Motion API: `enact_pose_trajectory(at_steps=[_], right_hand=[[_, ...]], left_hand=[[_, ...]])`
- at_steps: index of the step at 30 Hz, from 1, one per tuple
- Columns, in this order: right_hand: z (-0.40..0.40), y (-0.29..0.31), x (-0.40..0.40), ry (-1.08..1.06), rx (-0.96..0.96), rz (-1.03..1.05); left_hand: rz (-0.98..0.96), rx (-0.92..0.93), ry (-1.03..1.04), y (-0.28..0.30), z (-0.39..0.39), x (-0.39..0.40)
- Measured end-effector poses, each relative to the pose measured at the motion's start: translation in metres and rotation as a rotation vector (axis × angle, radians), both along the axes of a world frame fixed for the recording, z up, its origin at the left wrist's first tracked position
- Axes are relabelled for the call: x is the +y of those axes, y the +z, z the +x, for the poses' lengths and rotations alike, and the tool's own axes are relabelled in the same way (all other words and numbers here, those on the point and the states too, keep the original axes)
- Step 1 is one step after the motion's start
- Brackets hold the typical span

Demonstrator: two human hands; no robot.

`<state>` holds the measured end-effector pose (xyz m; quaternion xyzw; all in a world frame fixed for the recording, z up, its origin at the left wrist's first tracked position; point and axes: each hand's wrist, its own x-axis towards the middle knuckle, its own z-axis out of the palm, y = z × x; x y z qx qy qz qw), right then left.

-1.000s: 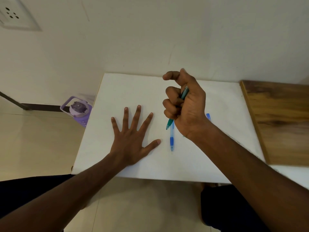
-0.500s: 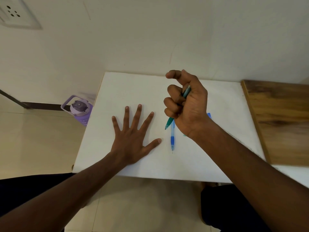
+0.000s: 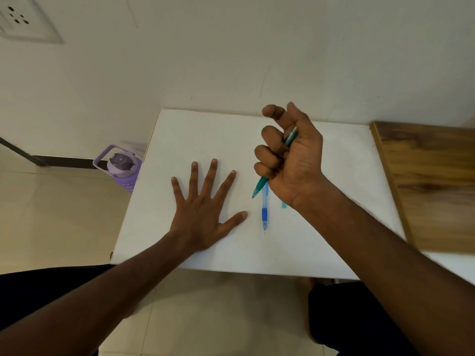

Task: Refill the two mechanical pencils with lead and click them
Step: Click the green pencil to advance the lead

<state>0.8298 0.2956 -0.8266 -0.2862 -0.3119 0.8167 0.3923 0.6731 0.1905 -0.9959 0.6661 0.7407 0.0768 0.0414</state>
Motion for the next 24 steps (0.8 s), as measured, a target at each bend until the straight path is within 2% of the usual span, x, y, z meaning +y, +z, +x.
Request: enact_pose_trajectory(at_steps=[6,10,15,24], right_hand=[[-0.001,0.000,0.000,0.017,0.006,-0.009],[-0.003,-0.001,0.000,-0.004,-0.069,0.019],[-0.002,0.000,-0.001,0.045,-0.006,0.012],[-0.002,0.001,-0.002,0.003,0.028,-0.021]], left_hand=[[-0.017,0.003,0.004,0.002,0.000,0.000],[-0.031,-0.001,0.003,0.005,0.001,-0.001],[-0.052,-0.004,0.005,0.008,0.001,-0.001],[-0.064,-0.005,0.004,0.011,0.002,-0.002]])
